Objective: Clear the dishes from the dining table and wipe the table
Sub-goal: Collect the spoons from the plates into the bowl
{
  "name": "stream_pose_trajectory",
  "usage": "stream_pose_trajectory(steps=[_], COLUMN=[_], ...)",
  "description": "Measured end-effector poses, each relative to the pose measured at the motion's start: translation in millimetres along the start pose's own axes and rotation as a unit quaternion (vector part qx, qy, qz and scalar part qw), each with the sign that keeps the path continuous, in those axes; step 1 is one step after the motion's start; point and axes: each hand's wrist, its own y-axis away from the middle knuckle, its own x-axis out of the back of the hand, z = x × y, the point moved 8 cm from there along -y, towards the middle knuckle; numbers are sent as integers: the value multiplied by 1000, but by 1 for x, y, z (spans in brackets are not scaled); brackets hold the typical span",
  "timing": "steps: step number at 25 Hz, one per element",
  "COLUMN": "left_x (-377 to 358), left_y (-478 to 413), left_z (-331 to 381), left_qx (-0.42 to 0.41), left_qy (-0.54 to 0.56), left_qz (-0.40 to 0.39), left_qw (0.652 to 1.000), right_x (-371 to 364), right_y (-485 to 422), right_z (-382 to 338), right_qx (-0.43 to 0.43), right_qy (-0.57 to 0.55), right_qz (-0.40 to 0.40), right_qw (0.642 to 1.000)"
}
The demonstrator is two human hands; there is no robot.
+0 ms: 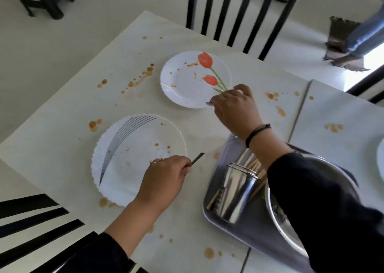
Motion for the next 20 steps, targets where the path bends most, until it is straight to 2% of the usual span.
stream_pose_trajectory(steps=[2, 3, 6, 10, 12, 16, 18, 20], left_x=[0, -1, -15, -49, -62, -94, -115, -141], left_y=[4, 7, 18, 45, 49, 34, 19, 6], left_z=[38, 55, 108, 167, 188, 224, 236, 241], left_qx=[-53, -80, -167, -282, -290, -270, -248, -218], left_qy=[18, 22, 44, 40, 48, 8, -14, -50], left_qz=[-6, -5, -39, -84, -79, -87, -117, -163], left_qw=[998, 997, 984, 955, 952, 959, 962, 961], right_x=[52, 71, 102, 105, 97, 62, 44, 36], right_y=[71, 113, 240, 340, 348, 337, 331, 338], right_z=[-2, -5, -9, 4, 21, 58, 70, 77], right_qx=[-5, -11, -75, -172, -195, -226, -231, -236], right_qy=[-58, -84, -109, -43, -23, 15, 13, 0], right_qz=[103, 128, 151, 148, 119, -1, -78, -115], right_qw=[993, 988, 980, 973, 973, 974, 970, 965])
